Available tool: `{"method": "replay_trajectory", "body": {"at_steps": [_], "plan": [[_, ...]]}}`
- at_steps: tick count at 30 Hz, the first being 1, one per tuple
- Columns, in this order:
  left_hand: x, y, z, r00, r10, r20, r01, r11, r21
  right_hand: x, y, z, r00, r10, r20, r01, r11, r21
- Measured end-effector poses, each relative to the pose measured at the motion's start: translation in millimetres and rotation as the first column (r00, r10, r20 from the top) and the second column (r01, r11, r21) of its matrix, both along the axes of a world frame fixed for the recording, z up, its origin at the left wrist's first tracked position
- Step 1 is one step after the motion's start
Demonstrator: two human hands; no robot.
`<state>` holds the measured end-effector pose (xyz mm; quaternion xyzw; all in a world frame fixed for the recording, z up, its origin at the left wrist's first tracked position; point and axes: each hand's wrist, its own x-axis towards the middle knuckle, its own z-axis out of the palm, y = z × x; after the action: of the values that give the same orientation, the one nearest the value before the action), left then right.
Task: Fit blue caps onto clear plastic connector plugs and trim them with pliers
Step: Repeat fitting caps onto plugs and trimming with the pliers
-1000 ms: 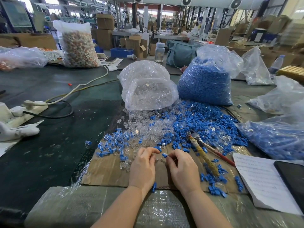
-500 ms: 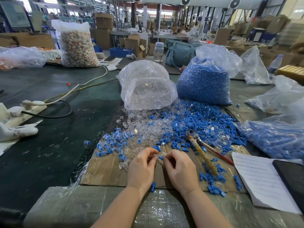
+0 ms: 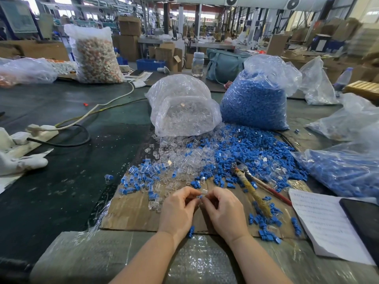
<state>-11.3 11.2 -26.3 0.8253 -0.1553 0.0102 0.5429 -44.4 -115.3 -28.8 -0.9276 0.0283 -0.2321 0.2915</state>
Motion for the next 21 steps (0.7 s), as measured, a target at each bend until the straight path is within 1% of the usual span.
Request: {"method": "replay_trajectory", "body": {"at_steps": [4,9,15,21], "plan": [[0.7,-0.9,-0.2,1.0,0.009,-0.027,-0.01,1.0,-0.024,-0.5,0.7,0.9,0.999,0.009,0.04,-0.009,1.0,0.015],[0.6,-0.4,3.1,0.998,0.01,-0.061,-0.017,0.994,-0.112,-1.3,2.2,2.3,0.996,0.007,0.092,-0.012,0.998,0.064],[0.9,-0.1,2.4,0.999,0.012,-0.05,-0.015,0.997,-0.078,-1.6,1.2,2.6,0.993,0.093,0.075,-0.099,0.991,0.086],[1.8,0.0,2.5,0.998,0.017,-0.052,-0.02,0.998,-0.068,-0.1,0.0,1.1,0.991,0.094,0.094,-0.103,0.99,0.093]]}}
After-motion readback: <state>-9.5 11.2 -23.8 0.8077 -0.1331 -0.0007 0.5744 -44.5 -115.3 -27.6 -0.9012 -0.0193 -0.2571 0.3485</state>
